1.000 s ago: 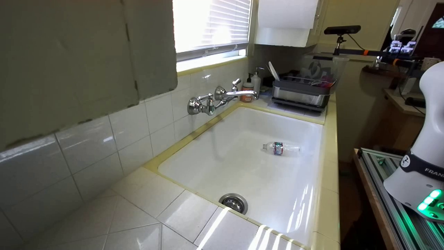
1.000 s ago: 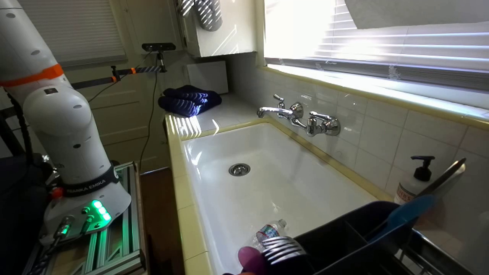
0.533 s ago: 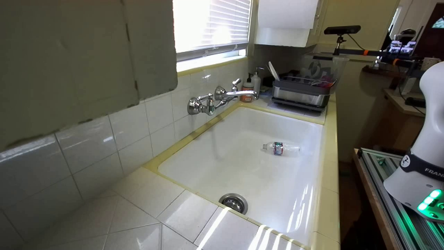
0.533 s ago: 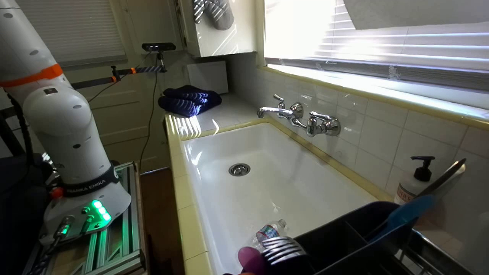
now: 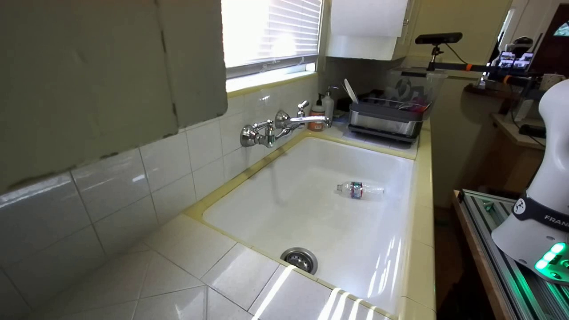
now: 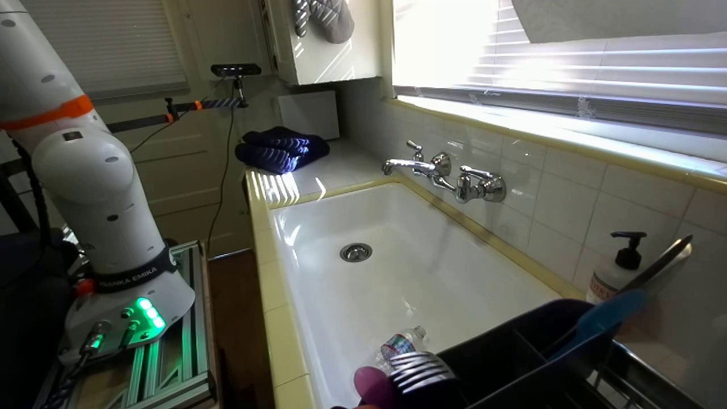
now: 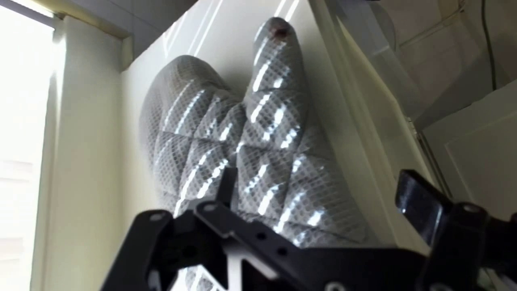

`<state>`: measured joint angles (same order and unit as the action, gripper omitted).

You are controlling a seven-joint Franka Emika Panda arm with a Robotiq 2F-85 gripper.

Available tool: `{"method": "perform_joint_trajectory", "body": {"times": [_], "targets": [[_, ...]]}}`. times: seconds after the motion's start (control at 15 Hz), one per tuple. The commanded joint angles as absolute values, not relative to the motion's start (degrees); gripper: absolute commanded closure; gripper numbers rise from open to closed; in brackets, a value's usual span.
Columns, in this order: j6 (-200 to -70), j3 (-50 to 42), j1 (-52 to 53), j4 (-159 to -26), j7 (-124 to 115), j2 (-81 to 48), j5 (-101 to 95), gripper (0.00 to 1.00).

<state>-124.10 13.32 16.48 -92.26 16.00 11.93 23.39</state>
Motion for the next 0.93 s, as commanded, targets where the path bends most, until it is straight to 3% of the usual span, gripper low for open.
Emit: {"method": "perform_joint_trajectory", "body": {"times": [0.0,0.27,0.87], "targets": [[-124.12,13.30,14.69,-95.44,11.02,15.90,16.40,0.00],[-122.69,11.42,12.68,-96.91,9.33,19.24,11.82,0.00],[-105.24,8.27,6.78,-95.66,2.09,25.88,2.61,0.00]]}}
